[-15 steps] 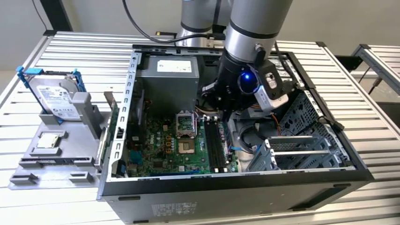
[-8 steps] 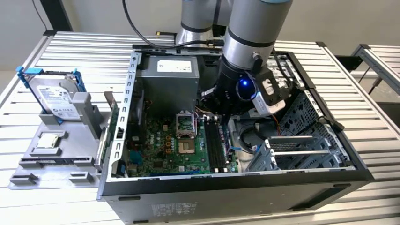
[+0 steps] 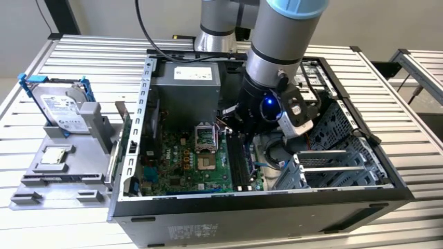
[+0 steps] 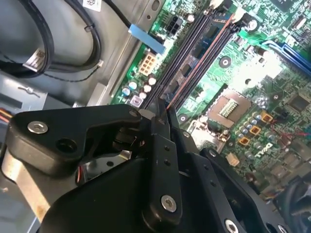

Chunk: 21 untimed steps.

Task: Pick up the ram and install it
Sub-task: 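Insert the ram into the slot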

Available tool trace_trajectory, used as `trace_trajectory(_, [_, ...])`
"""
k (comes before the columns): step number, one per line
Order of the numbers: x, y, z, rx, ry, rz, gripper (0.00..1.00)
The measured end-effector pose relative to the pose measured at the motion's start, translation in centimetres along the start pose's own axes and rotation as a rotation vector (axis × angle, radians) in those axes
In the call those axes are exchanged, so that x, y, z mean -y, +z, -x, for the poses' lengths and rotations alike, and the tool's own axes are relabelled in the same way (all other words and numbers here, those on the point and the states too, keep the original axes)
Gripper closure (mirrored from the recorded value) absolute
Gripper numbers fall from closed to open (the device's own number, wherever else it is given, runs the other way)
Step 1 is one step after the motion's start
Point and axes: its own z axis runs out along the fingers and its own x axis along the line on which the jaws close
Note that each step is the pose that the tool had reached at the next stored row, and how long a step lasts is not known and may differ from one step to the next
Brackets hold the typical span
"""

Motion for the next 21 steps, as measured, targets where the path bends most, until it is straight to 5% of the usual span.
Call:
trace_trajectory(4, [0.02,0.13,0.01,0.0000,0.000,-0.0001,1.00])
trace_trajectory(11, [0.00,1.35,0.15,0.0003,-0.003,-0.0006,1.00])
trace_trajectory(21, [0.06,1.69,0.15,0.0005,-0.030,-0.0009,1.00])
